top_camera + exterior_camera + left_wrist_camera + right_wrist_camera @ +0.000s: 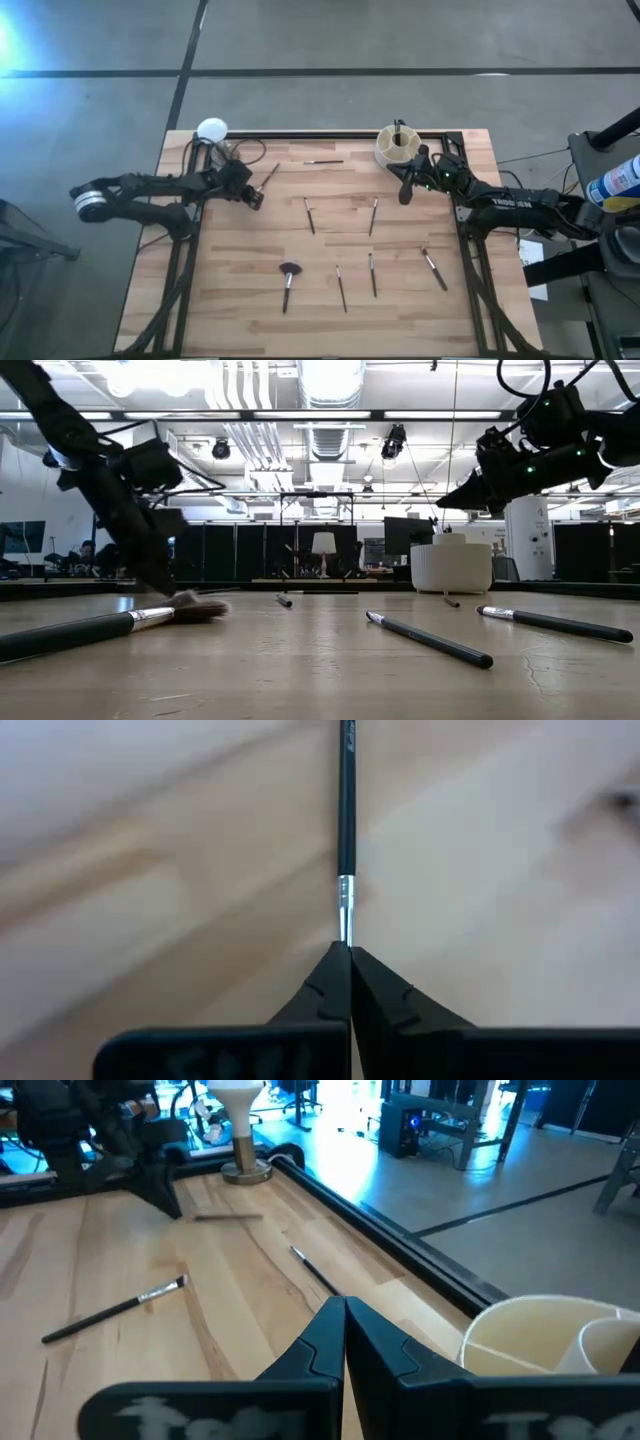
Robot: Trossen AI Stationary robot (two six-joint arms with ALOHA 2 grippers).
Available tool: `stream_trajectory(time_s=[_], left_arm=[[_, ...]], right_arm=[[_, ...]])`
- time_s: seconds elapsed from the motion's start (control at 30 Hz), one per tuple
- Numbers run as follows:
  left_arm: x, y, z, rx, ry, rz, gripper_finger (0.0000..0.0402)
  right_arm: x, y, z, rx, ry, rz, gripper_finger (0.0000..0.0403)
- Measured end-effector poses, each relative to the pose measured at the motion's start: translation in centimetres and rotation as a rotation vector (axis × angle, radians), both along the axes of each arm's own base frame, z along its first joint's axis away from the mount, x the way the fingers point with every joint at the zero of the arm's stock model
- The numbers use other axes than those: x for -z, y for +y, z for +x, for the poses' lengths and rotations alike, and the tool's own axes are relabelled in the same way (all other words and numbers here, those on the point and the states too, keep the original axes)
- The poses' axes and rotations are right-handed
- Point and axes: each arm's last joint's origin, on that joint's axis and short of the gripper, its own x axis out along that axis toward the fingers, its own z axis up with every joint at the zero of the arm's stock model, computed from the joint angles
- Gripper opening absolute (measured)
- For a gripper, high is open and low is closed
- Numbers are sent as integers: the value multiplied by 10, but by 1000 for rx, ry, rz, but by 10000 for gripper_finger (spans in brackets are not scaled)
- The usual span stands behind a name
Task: Put items in baskets/containers
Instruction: Put the black liner brush into the white pen organizer
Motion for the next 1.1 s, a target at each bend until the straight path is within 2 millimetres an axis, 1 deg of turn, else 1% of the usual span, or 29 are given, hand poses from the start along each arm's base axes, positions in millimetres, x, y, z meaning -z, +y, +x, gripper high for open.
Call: stream_trajectory(time_s=[0.13, 0.33, 0.43, 0.5, 0.67, 0.77, 0.9, 1.03, 1.1], left_arm=[[-19, 1, 18, 21, -155, -3, 0], [-41, 3, 35, 31, -262, -4, 0], [-41, -2, 38, 51, -261, -48, 1], [-38, -7, 41, 70, -240, -74, 9], [-31, -27, 54, 116, -201, -59, 52], [-35, -38, 67, 111, -222, -30, 78], [-40, -52, 85, 116, -228, 4, 103], [-41, -64, 107, 108, -207, 56, 116], [-40, -66, 119, 96, -191, 80, 119]], right_arm=[[-6, 3, 5, -49, -7, -19, 8], [-16, 3, 23, -100, -2, -32, 9], [-18, 1, 34, -118, 23, -21, 9], [-18, -1, 41, -127, 44, -10, 9], [-15, -5, 57, -153, 91, -7, 9], [-11, -7, 64, -161, 114, -2, 9], [-6, -9, 71, -167, 140, 10, 9], [-2, -10, 74, -173, 159, 11, 9], [-1, -10, 74, -174, 167, 14, 9]])
